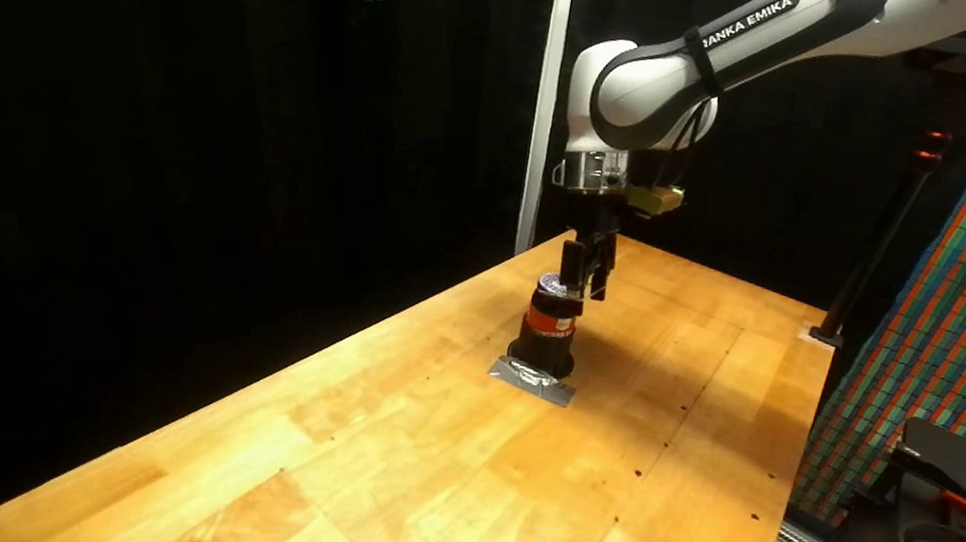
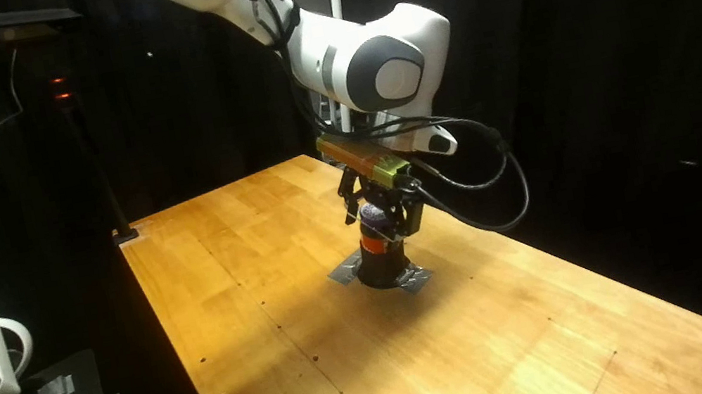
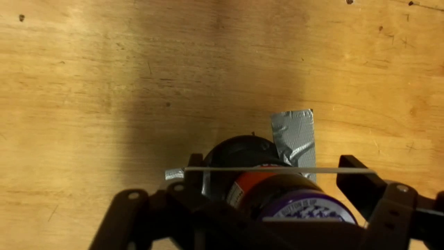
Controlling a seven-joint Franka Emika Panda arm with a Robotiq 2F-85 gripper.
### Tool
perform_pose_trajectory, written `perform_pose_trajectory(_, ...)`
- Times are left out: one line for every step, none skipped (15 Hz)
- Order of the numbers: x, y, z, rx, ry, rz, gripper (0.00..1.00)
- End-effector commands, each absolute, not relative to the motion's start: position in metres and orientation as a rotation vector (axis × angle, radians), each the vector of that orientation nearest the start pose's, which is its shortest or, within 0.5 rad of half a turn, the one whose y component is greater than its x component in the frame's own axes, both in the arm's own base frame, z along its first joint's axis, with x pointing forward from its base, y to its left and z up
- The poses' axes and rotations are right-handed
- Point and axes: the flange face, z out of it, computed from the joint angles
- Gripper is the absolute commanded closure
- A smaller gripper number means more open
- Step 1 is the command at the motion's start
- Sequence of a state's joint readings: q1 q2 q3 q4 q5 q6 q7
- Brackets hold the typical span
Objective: Put the rubber band around the jar.
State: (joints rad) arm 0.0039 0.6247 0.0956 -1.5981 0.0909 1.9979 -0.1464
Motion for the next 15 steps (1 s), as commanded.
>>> perform_pose_trajectory(0.639, 0.060, 0.250, -2.977, -0.276, 0.327, 0.00)
perform_pose_trajectory(0.635, 0.062, 0.246, -2.994, -0.262, 0.316, 0.00)
perform_pose_trajectory(0.631, 0.066, 0.240, -3.025, -0.240, 0.285, 0.00)
perform_pose_trajectory(0.627, 0.070, 0.236, -3.049, -0.218, 0.248, 0.00)
perform_pose_trajectory(0.622, 0.074, 0.231, -3.068, -0.205, 0.217, 0.00)
perform_pose_trajectory(0.618, 0.078, 0.227, -3.089, -0.194, 0.186, 0.00)
perform_pose_trajectory(0.612, 0.081, 0.225, -3.107, -0.182, 0.153, 0.00)
perform_pose_trajectory(0.608, 0.084, 0.223, -3.120, -0.172, 0.128, 0.00)
perform_pose_trajectory(0.602, 0.086, 0.224, -3.137, -0.165, 0.090, 0.25)
perform_pose_trajectory(0.597, 0.087, 0.224, -3.150, -0.161, 0.065, 0.27)
perform_pose_trajectory(0.590, 0.088, 0.225, -3.159, -0.152, 0.025, 0.34)
perform_pose_trajectory(0.584, 0.088, 0.227, -3.167, -0.151, -0.015, 0.44)
perform_pose_trajectory(0.578, 0.089, 0.228, -3.168, -0.145, -0.062, 0.51)
perform_pose_trajectory(0.573, 0.089, 0.230, -3.171, -0.132, -0.103, 0.58)
perform_pose_trajectory(0.566, 0.089, 0.232, -3.173, -0.113, -0.168, 0.66)
